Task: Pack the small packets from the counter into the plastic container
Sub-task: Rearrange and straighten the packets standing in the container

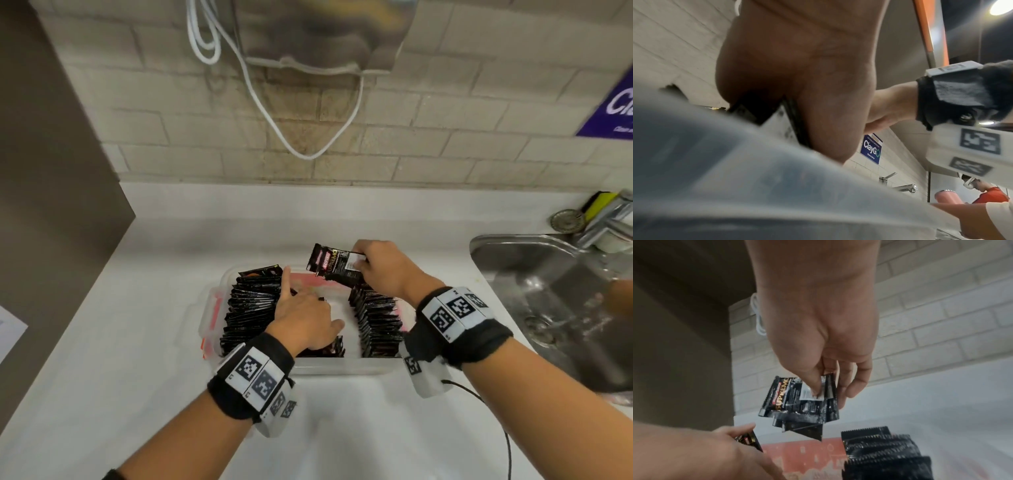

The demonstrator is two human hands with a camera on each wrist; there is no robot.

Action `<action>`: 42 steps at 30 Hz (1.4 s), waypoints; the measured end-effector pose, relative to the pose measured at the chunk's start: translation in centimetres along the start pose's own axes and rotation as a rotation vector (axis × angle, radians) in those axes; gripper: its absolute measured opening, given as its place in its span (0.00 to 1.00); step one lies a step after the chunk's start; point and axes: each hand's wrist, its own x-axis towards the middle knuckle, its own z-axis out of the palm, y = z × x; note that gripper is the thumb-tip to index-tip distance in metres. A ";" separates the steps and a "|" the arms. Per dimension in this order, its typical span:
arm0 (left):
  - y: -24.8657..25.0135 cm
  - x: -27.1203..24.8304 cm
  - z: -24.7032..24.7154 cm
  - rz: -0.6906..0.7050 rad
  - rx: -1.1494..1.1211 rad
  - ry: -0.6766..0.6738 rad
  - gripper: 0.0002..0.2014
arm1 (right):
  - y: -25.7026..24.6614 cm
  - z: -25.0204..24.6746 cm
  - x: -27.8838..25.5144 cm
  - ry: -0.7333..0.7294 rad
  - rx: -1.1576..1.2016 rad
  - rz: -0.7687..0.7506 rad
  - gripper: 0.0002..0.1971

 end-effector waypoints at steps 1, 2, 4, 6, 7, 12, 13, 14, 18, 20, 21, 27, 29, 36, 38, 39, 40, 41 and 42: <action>-0.2 0.2 0.1 0.005 -0.029 0.018 0.32 | 0.4 0.0 -0.4 0.006 0.054 0.007 0.10; -0.4 0.4 0.1 0.012 -0.066 0.040 0.32 | 0.7 0.1 -0.7 0.003 0.103 0.012 0.10; -0.9 0.5 0.0 0.024 -0.154 0.101 0.32 | 1.4 0.6 -1.4 -0.029 0.191 0.018 0.08; -1.4 0.6 -0.5 0.027 -0.242 0.177 0.32 | 2.0 0.9 -2.1 -0.056 0.295 0.036 0.06; -1.7 0.6 -0.8 0.030 -0.300 0.219 0.31 | 2.2 0.9 -2.4 -0.057 0.362 0.055 0.05; -2.5 -0.1 -2.9 0.264 -1.009 0.351 0.46 | 2.2 0.8 -3.1 -0.051 0.692 0.114 0.09; -2.5 -0.5 -3.5 0.328 -1.101 0.378 0.51 | 2.1 0.7 -3.2 -0.048 0.724 0.105 0.10; -2.5 -0.8 -3.9 0.391 -1.144 0.407 0.52 | 1.9 0.6 -3.3 -0.052 0.751 0.089 0.11; -2.2 -1.3 -5.9 0.571 -1.120 0.401 0.39 | 1.4 0.6 -3.6 -0.164 0.821 0.015 0.16; -2.2 -1.6 -6.5 0.585 -1.138 0.387 0.30 | 1.3 0.9 -3.6 -0.220 0.905 0.017 0.17; -2.1 -1.7 -6.7 0.576 -1.140 0.400 0.27 | 1.3 1.0 -3.6 -0.245 0.975 0.033 0.16; -1.4 -2.1 -6.8 0.510 -1.200 0.465 0.12 | 1.6 1.4 -3.6 -0.181 1.109 0.079 0.13; -1.3 -2.1 -7.1 0.490 -1.150 0.479 0.11 | 1.6 1.4 -3.7 -0.138 1.087 0.069 0.15; -2.2 -0.6 -7.2 0.247 -0.885 0.521 0.13 | 2.9 2.6 -4.0 0.169 0.765 0.036 0.14; -2.6 0.1 -6.9 0.135 -0.790 0.503 0.11 | 3.8 3.2 -4.6 0.246 0.571 -0.050 0.12; -2.6 0.5 -6.8 0.098 -0.739 0.475 0.11 | 4.2 3.7 -4.7 0.250 0.472 -0.091 0.13; -2.5 0.8 -6.7 0.069 -0.694 0.443 0.11 | 4.6 4.2 -4.8 0.235 0.380 -0.121 0.15; -2.3 1.1 -6.6 0.044 -0.654 0.413 0.12 | 4.9 4.8 -4.9 0.211 0.298 -0.137 0.17; -2.0 1.5 -6.4 0.020 -0.614 0.389 0.12 | 5.1 5.3 -4.9 0.185 0.230 -0.141 0.20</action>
